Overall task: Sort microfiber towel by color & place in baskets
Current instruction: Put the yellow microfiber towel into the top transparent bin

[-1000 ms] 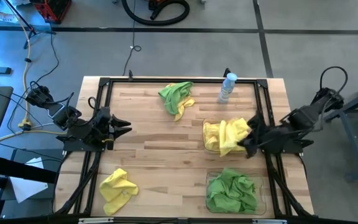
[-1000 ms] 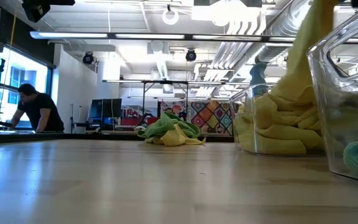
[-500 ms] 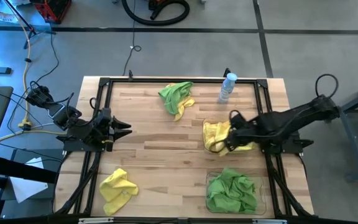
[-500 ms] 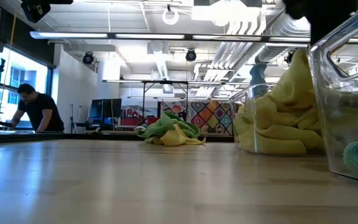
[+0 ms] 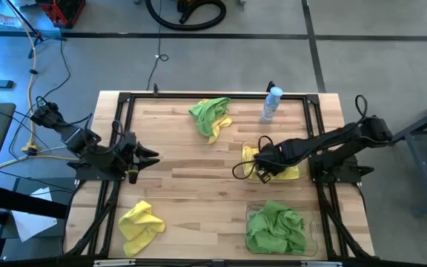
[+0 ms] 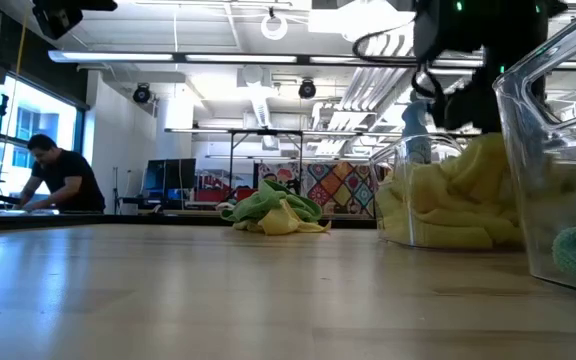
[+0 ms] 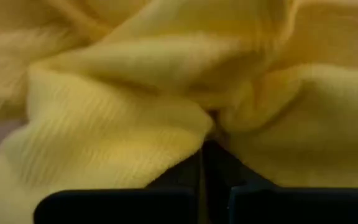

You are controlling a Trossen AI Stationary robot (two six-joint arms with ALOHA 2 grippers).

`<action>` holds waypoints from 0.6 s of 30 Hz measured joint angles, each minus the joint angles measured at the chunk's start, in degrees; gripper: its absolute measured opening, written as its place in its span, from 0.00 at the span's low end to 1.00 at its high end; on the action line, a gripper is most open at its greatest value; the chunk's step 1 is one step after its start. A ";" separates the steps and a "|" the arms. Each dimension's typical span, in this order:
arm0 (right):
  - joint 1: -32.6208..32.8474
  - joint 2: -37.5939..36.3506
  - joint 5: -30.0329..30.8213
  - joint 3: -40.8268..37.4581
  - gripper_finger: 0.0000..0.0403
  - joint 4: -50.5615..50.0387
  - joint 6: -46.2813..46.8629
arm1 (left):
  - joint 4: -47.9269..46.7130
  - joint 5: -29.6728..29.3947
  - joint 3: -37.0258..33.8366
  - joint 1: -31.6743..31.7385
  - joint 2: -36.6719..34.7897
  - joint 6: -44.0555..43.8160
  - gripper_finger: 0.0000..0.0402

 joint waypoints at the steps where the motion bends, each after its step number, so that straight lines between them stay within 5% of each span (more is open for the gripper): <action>1: -0.33 0.00 0.25 -1.84 0.00 2.54 0.80 | 0.02 0.00 0.00 -0.01 0.36 0.00 0.28; 9: -1.00 -0.31 1.42 -9.11 0.02 10.90 5.40 | 0.00 0.01 0.02 -0.02 2.75 -0.50 0.28; 18: -0.99 0.07 0.56 -3.87 0.25 3.79 7.02 | 0.04 0.03 0.02 -0.02 3.56 -1.51 0.28</action>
